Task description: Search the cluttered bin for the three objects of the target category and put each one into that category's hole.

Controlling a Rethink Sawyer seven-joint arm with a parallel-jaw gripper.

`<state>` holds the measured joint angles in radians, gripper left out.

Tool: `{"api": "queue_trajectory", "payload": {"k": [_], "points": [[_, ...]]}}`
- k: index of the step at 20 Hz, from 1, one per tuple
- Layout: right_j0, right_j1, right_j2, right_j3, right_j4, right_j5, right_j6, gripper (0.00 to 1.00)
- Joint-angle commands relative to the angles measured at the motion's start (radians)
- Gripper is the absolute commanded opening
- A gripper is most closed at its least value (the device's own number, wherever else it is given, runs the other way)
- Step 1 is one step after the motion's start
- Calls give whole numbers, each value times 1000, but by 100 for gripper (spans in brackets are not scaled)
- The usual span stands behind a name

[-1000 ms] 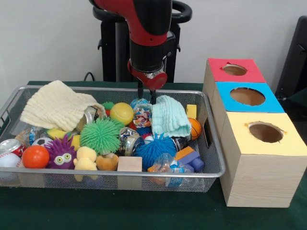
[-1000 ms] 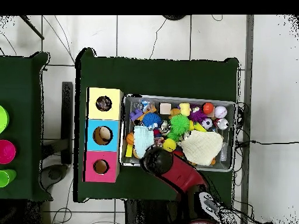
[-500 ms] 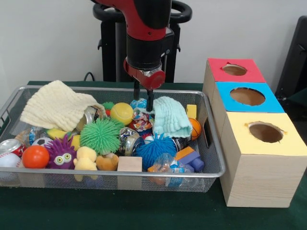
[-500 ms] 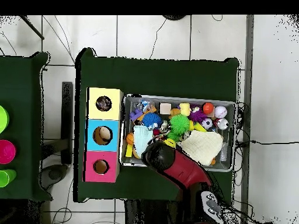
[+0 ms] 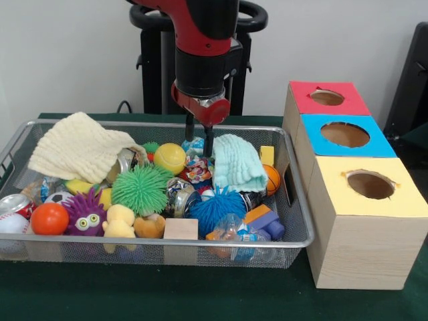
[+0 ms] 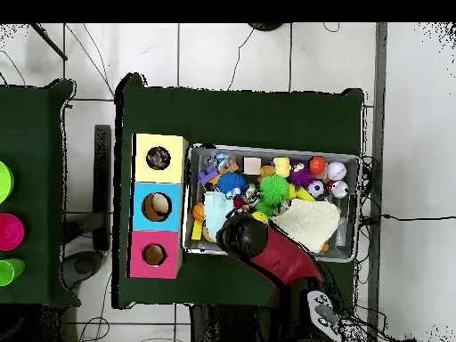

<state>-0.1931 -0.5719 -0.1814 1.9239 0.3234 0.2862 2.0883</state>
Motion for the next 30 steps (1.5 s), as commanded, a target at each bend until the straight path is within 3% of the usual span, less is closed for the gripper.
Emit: {"api": "queue_trajectory", "payload": {"k": [1,10,30], "points": [[-1,12,47,-101,34,88,152,100],[-14,59,68,-131,37,43,148,100],[3,83,72,-128,45,9,167,100]]}}
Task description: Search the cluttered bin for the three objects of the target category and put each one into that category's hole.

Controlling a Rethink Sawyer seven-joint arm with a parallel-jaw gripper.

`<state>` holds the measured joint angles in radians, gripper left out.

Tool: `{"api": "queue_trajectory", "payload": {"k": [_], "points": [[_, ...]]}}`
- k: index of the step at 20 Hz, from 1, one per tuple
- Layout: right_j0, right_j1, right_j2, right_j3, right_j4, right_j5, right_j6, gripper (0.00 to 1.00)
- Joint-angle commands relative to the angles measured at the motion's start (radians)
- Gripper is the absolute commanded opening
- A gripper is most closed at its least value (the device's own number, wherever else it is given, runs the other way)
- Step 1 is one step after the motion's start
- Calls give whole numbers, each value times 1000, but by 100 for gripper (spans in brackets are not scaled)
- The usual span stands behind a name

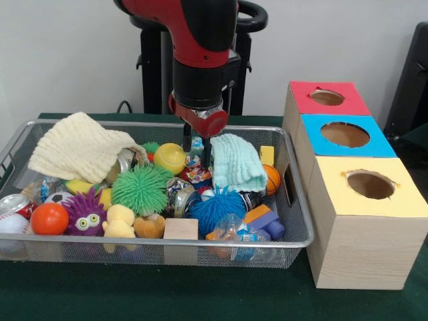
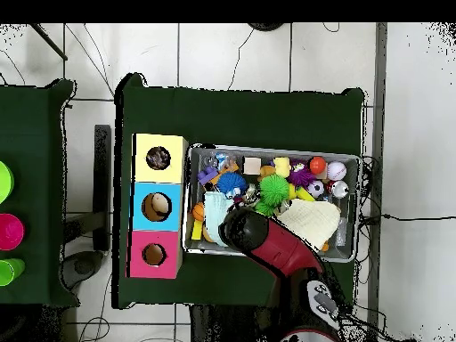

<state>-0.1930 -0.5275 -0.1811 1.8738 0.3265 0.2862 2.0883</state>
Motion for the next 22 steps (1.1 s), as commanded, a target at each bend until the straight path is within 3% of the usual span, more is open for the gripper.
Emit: {"api": "queue_trajectory", "payload": {"k": [1,5,15,20,21,22], "points": [[3,41,71,-79,42,6,166,100],[-11,63,91,-73,41,-26,162,100],[-118,234,203,-79,-15,-261,139,100],[-122,294,192,-111,-56,-326,101,100],[-106,299,174,-117,-59,-336,103,0],[-91,301,157,-125,-53,-320,100,0]]}}
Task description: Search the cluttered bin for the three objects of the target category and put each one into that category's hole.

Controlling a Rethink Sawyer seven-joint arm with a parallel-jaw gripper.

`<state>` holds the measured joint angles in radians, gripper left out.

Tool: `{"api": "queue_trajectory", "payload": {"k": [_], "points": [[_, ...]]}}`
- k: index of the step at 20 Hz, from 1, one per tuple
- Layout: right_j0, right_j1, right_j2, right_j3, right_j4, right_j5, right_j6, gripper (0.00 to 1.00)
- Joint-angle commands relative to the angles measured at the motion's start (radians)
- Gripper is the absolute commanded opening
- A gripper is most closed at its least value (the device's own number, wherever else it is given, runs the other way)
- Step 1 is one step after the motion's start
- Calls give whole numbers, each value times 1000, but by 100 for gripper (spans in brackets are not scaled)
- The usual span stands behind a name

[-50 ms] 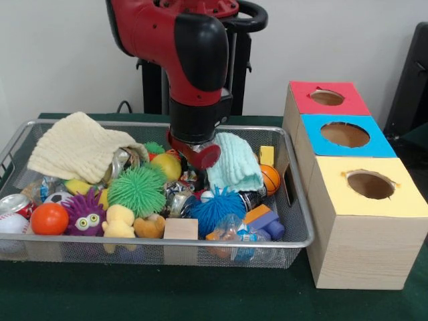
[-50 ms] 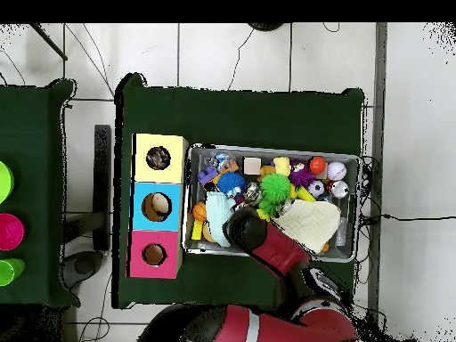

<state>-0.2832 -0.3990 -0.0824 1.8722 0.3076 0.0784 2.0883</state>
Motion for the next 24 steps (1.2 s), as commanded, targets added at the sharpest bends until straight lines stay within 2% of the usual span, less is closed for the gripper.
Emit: {"api": "queue_trajectory", "payload": {"k": [1,10,13,14,16,19,20,24], "points": [[14,174,42,-131,-29,-96,96,0],[60,162,2,-147,-5,-24,110,0],[44,115,25,-114,7,-2,131,0],[35,92,34,-105,0,1,126,0],[48,12,16,-96,-5,66,110,0],[87,-146,-35,-88,-11,213,96,0],[103,-179,-58,-102,-17,262,92,0],[118,-241,-89,-156,-34,457,85,0]]}}
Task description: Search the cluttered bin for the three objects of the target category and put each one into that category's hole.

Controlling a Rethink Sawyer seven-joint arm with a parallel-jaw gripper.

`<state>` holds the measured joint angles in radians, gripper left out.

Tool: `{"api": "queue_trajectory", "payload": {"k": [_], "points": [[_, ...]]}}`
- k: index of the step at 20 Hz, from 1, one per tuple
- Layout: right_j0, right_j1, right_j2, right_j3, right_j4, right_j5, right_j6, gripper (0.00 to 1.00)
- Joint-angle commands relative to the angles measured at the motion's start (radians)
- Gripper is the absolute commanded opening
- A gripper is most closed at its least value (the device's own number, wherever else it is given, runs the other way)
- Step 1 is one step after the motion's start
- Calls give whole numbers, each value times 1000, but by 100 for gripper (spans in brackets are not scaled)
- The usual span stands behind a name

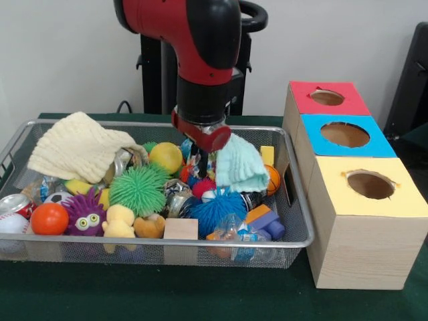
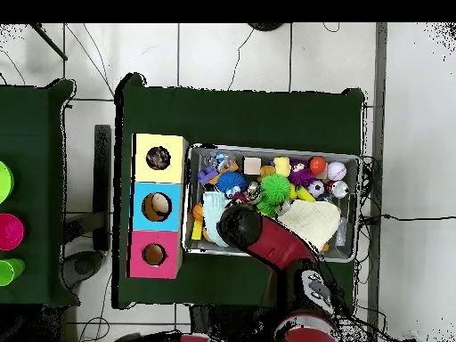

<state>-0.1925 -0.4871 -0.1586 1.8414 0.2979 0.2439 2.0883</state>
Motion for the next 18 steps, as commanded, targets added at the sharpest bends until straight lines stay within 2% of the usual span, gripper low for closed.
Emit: {"api": "queue_trajectory", "payload": {"k": [1,4,7,18], "points": [[33,-163,-22,-139,-28,327,88,0],[46,-183,-43,-185,-39,419,96,0],[51,-196,-48,-214,-42,470,103,0],[60,-177,-43,-262,-36,428,126,0]]}}
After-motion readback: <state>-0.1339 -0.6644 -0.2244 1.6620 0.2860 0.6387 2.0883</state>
